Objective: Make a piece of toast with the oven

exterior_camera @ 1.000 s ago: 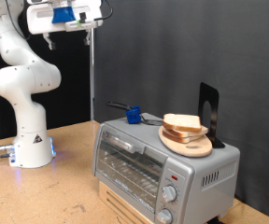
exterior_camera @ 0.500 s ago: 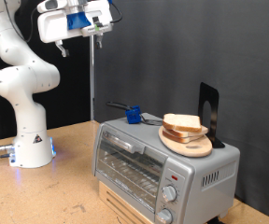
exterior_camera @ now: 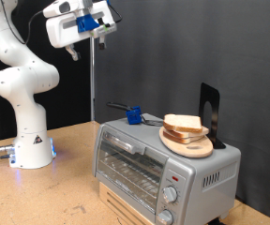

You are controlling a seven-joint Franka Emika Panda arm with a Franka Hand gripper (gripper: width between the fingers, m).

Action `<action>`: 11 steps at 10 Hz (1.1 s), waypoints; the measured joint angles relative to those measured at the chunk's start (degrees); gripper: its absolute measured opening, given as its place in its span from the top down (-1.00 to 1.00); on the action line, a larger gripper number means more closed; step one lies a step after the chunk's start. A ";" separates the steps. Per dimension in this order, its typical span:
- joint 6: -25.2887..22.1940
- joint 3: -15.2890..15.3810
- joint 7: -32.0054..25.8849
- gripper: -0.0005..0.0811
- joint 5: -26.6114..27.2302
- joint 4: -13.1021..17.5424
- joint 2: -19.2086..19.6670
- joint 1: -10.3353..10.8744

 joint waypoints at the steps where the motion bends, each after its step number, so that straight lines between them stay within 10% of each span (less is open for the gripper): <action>1: 2.25 0.16 2.26 -0.68 0.43 -0.49 1.19 -0.07; 7: 5.23 -1.51 2.60 -0.68 2.46 -0.93 6.43 -0.18; 11: 8.79 -5.90 -9.92 -0.68 12.75 -1.70 7.38 2.90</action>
